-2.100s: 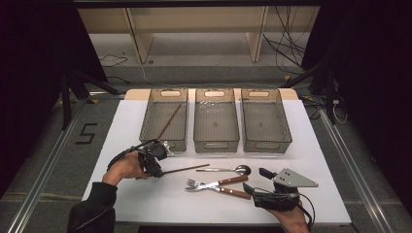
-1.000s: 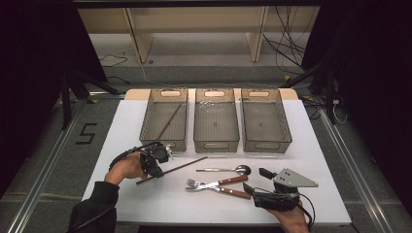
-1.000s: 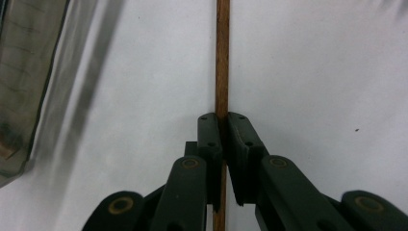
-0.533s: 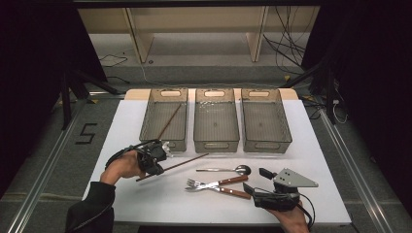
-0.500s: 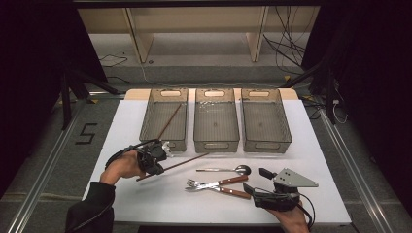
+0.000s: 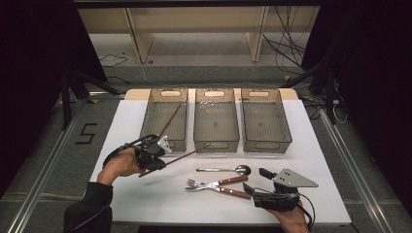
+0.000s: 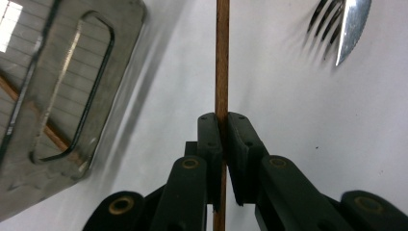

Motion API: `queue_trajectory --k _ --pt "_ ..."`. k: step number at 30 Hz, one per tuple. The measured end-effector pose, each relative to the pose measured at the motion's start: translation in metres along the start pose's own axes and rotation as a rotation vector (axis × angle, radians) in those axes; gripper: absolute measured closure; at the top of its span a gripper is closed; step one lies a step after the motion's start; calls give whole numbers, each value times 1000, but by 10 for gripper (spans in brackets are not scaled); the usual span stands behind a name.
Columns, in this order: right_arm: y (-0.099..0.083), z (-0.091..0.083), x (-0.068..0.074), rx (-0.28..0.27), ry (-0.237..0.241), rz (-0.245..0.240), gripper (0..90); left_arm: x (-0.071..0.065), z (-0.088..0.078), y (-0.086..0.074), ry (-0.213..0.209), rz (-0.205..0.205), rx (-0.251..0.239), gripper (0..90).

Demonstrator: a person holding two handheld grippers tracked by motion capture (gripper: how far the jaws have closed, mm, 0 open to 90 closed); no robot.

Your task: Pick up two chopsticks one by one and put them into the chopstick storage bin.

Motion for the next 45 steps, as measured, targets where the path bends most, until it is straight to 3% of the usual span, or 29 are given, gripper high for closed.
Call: queue_trajectory --k 6,12,21,31,45 --pt "0 0 0 0 0 0 231 10 -8 8 46 -75 -87 840" --pt "0 0 0 0 -1 0 231 14 -13 8 56 -108 -106 840" --pt "0 0 0 1 0 0 231 20 -23 16 71 -190 -184 840" --pt "0 0 -1 0 -4 -1 231 33 -34 14 97 -275 -224 840" --pt "-1 0 -2 -1 -2 6 231 70 -41 18 120 -404 -301 840"
Point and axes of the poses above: each handheld gripper's, and its own axes: z roughly forward along the jaws, y roughly out of its top, x roughly to its left, the point moved 10 cm from there along z, roughly forward along the jaws
